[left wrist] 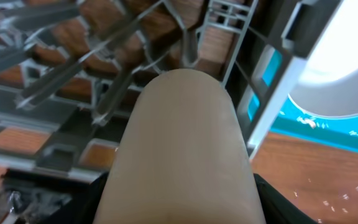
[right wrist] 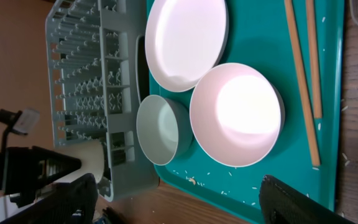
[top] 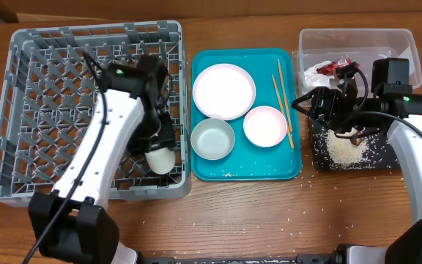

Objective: Sort waste into correct bins and load items into the dishwasher
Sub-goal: 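Carry the cup with the left gripper and set it upside down in the rack, then reach the left gripper to the small white bowl and grasp its rim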

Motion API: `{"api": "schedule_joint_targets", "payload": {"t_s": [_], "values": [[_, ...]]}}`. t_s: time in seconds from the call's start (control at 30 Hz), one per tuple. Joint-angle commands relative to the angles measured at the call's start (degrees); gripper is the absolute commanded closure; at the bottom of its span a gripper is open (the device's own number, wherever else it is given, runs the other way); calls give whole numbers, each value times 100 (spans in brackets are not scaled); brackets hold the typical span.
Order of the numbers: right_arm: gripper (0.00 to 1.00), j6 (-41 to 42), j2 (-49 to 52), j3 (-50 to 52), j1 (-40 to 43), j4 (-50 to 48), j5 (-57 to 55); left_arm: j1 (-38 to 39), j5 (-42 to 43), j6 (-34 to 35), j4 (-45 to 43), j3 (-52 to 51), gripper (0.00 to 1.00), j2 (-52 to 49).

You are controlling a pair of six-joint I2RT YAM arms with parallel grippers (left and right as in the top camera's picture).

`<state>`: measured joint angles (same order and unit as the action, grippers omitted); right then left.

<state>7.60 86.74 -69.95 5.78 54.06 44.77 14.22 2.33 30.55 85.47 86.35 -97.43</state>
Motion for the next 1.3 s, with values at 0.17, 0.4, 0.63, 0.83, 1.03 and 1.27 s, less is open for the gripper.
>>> {"api": "schedule_joint_targets", "payload": {"t_s": [0.17,0.4,0.63,0.83,1.03,1.27], "values": [[15,-59,28,-24,-31,13,-22,79,-302,396,-1211,-1226,90,15],[15,-61,28,-24,-31,31,-22,79,-221,396,-1314,-1338,27,15],[15,-59,28,-24,-28,28,-22,87,-61,216,-479,-186,19,15],[15,-59,28,-24,-28,28,-22,313,33,-247,98,1340,19,15],[15,-59,28,-24,-28,28,-28,776,476,-909,-732,1582,14,-37],[15,-57,28,-24,-31,42,-127,1305,295,-1134,-1231,1547,31,-702]]}}
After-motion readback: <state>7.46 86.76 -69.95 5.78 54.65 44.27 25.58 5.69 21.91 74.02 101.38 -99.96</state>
